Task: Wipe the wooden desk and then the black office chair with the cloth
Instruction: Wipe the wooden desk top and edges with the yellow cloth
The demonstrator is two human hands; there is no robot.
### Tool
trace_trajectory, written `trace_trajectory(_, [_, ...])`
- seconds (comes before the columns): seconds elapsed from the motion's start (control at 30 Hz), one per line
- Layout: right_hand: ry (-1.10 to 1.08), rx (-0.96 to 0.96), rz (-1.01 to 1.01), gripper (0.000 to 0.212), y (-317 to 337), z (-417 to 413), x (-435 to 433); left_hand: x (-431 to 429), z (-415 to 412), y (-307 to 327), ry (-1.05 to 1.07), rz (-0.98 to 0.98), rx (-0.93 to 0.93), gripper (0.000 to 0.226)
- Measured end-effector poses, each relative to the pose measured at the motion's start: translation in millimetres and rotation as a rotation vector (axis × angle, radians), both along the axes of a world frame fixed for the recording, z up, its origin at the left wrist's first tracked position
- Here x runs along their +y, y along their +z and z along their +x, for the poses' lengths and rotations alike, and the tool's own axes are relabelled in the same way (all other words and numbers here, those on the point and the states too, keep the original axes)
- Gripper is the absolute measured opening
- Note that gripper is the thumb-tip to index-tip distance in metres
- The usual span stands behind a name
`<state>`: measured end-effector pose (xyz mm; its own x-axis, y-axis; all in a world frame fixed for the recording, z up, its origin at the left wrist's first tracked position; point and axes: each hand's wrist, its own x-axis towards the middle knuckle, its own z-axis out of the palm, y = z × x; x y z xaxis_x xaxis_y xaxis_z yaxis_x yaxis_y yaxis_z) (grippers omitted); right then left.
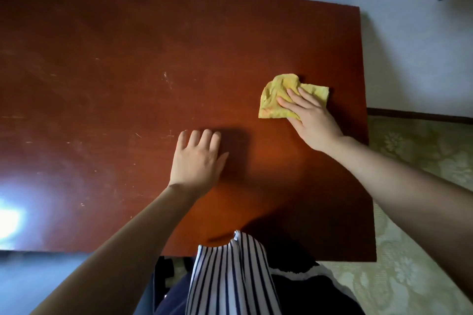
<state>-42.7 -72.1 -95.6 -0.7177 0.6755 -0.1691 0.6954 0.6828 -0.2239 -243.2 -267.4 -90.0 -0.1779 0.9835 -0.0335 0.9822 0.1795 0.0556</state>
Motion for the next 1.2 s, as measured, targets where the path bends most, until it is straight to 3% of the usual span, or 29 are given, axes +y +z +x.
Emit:
trace_trajectory(0.27, [-0.131,-0.02,0.042,0.044,-10.7,-116.8,34.5,45.7,-28.8,-11.8,0.228,0.136,-0.108,0.042])
trace_trajectory(0.43, [0.038,0.006,0.036,0.044,-11.7,-156.0,7.9,56.1,-34.2,-9.9,0.358,0.317,-0.272,0.041])
trace_trajectory(0.67, [0.398,0.119,-0.02,0.036,-5.4,-124.1,-57.0,54.8,-33.6,0.0,0.196,0.376,-0.36,0.046])
trace_trajectory(0.9, [0.684,0.006,-0.049,0.046,-4.4,-30.3,-48.4,75.2,-20.3,-1.4,0.099,0.191,-0.278,0.055])
trace_trajectory(1.03, [0.53,-0.003,0.001,0.048,-4.3,12.2,-14.6,95.8,-14.7,-11.4,0.098,0.103,-0.226,0.062])
trace_trajectory(1.2, [0.127,0.062,0.073,0.056,-9.7,32.1,45.7,117.4,-12.7,-26.1,0.059,0.146,-0.248,0.057])
